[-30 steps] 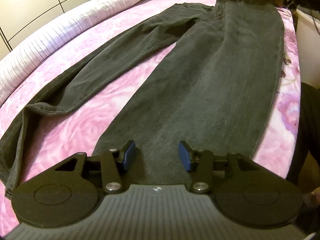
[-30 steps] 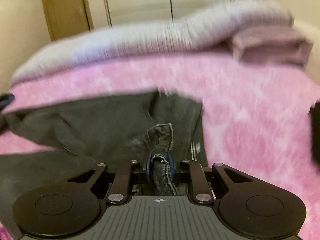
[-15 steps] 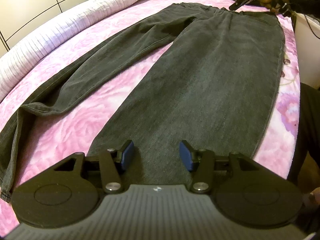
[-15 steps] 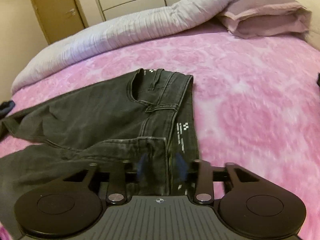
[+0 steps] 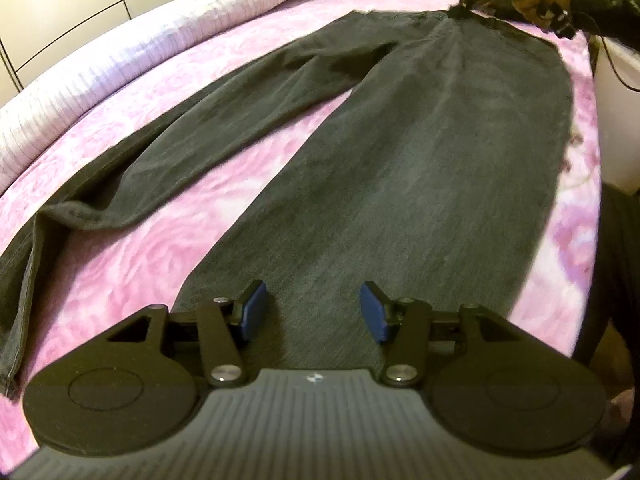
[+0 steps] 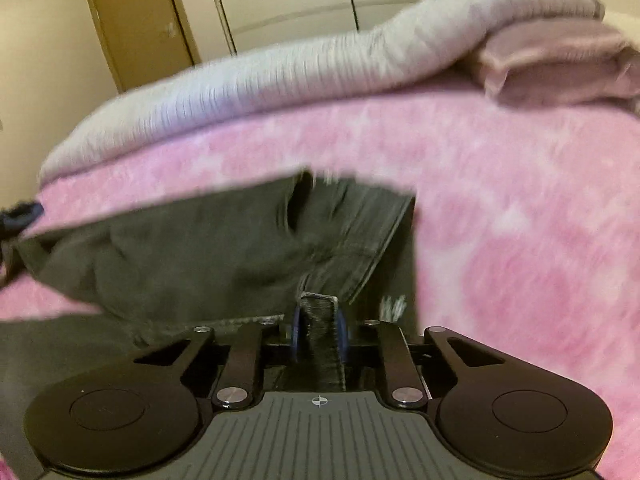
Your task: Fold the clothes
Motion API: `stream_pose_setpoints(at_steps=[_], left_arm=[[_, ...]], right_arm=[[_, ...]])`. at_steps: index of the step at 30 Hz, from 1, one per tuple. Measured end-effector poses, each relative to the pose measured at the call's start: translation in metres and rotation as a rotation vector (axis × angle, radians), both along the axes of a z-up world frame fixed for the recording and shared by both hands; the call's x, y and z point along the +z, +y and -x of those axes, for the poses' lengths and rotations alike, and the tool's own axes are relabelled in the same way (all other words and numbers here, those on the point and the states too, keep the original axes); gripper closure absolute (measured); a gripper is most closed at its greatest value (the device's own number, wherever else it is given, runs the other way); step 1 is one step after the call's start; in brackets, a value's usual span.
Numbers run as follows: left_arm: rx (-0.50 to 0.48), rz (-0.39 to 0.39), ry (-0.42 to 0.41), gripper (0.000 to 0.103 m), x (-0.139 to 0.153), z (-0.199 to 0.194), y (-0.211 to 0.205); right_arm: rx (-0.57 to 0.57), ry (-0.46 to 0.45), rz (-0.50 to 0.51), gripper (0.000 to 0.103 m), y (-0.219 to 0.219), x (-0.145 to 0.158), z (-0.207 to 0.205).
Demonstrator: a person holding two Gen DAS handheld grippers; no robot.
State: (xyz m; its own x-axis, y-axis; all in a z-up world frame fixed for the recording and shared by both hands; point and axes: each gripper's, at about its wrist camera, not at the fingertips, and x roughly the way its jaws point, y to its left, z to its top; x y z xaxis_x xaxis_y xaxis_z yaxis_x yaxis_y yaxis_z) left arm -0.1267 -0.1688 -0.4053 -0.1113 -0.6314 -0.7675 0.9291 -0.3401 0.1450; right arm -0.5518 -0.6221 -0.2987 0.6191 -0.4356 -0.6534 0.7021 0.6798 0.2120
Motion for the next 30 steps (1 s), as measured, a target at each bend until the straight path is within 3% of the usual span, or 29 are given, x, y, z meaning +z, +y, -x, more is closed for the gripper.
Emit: stream_pose_setpoints(at_steps=[2, 7, 11, 14, 17, 21, 23, 26, 30], left_arm=[[-0.035, 0.005, 0.001, 0.055, 0.001, 0.007, -0.003], [-0.057, 0.001, 0.002, 0.055, -0.004, 0.015, -0.009], [-0.02, 0.032, 0.031, 0.055, 0.011, 0.001, 0.01], [0.035, 0.068, 0.072, 0.055, 0.029, -0.02, 0.025], [0.109, 0.117, 0.1, 0.053, 0.052, -0.047, 0.043], [0.187, 0.185, -0.012, 0.044, 0.075, -0.087, 0.061], [0.212, 0.208, -0.119, 0.041, 0.079, -0.108, 0.06], [0.21, 0.188, -0.309, 0.04, 0.07, -0.142, 0.037], [0.196, 0.129, -0.414, 0.04, 0.054, -0.199, -0.011]], right_arm=[[-0.002, 0.034, 0.005, 0.087, -0.008, 0.007, 0.001], [-0.015, 0.201, -0.063, 0.082, -0.021, -0.027, -0.019], [-0.096, 0.196, -0.017, 0.072, -0.01, -0.023, -0.02], [-0.121, 0.282, 0.095, 0.068, 0.003, -0.002, -0.026], [-0.119, 0.311, 0.196, 0.067, 0.024, 0.02, -0.041], [-0.048, 0.251, 0.245, 0.065, 0.056, 0.04, -0.074], [0.007, 0.226, 0.251, 0.063, 0.071, 0.041, -0.1], [0.104, 0.21, 0.246, 0.061, 0.09, 0.034, -0.148], [0.25, 0.219, 0.226, 0.058, 0.108, 0.021, -0.212]])
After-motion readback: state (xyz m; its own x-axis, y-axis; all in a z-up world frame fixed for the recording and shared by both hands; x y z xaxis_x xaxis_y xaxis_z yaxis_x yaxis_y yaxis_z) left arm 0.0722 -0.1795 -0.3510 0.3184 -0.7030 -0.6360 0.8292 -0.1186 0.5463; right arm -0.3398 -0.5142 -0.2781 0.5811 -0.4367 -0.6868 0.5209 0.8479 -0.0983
